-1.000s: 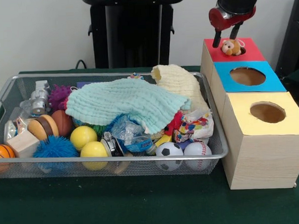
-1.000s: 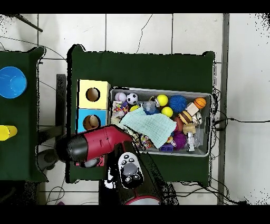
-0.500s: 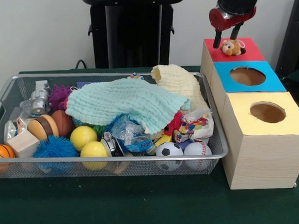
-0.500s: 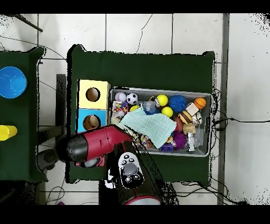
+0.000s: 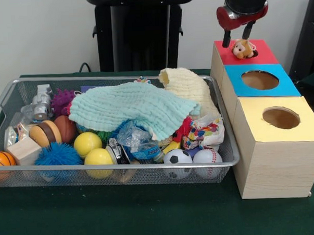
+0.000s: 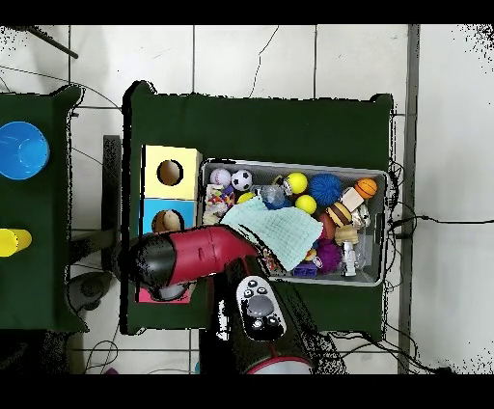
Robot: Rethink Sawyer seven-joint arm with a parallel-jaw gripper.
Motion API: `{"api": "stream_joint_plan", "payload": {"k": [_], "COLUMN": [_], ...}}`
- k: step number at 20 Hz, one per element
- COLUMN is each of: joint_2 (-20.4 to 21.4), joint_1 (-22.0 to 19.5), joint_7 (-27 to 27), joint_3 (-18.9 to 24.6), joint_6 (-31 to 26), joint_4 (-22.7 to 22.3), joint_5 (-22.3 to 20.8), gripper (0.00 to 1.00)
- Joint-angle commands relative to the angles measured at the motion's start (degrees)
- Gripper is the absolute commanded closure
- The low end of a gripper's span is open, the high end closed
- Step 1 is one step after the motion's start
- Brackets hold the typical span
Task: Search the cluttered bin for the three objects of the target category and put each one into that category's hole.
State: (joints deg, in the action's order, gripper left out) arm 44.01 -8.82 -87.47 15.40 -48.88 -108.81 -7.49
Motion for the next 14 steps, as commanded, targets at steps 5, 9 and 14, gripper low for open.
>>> {"api": "stream_joint_plan", "payload": {"k": [5, 9, 14], "joint_2": [-0.76, -0.38, -0.67], "joint_1": [-3.58, -3.89, -4.03], "joint_7": [-1.99, -1.80, -1.84], "joint_3": [4.69, 4.73, 4.91], "joint_6": [-14.42, -15.17, -14.98], "joint_4": [0.55, 0.54, 0.72], "joint_5": [5.59, 5.64, 5.58], "gripper": [0.00, 0.00, 0.00]}}
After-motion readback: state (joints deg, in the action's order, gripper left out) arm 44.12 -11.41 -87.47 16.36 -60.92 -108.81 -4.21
